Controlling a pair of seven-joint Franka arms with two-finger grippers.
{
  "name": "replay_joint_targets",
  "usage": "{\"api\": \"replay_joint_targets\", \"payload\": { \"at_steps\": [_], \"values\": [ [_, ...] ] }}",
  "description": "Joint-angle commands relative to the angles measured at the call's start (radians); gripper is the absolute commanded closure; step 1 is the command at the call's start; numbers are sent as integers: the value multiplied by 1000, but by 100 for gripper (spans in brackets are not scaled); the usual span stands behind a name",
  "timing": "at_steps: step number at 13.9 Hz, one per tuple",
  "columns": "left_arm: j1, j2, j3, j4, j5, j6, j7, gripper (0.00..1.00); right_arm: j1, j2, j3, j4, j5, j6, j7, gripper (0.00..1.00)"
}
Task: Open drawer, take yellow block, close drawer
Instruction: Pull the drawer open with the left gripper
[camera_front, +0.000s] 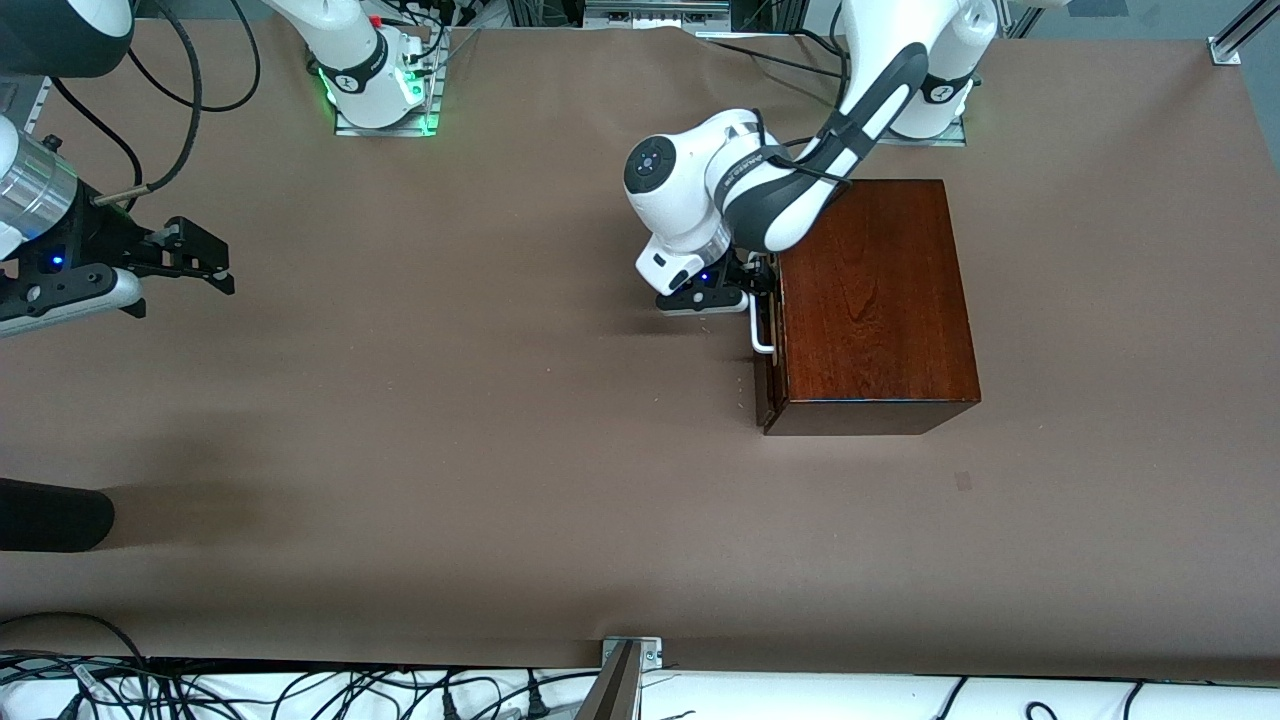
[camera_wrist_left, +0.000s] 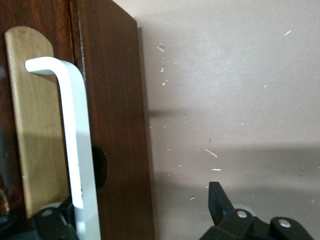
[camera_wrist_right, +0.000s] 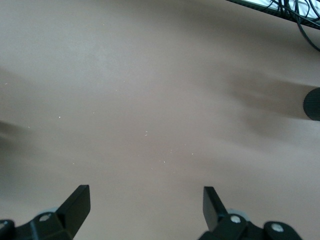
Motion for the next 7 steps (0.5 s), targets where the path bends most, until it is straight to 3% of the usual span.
{"api": "replay_joint_targets", "payload": {
  "at_steps": [1, 7],
  "values": [
    [-20, 35, -1, 16, 16, 98, -55, 0, 0, -11, -2, -4, 15, -10, 8, 0],
    [-117, 150, 1, 200, -1, 101, -138, 0, -5, -7, -2, -2, 13, -2, 8, 0]
  ]
}}
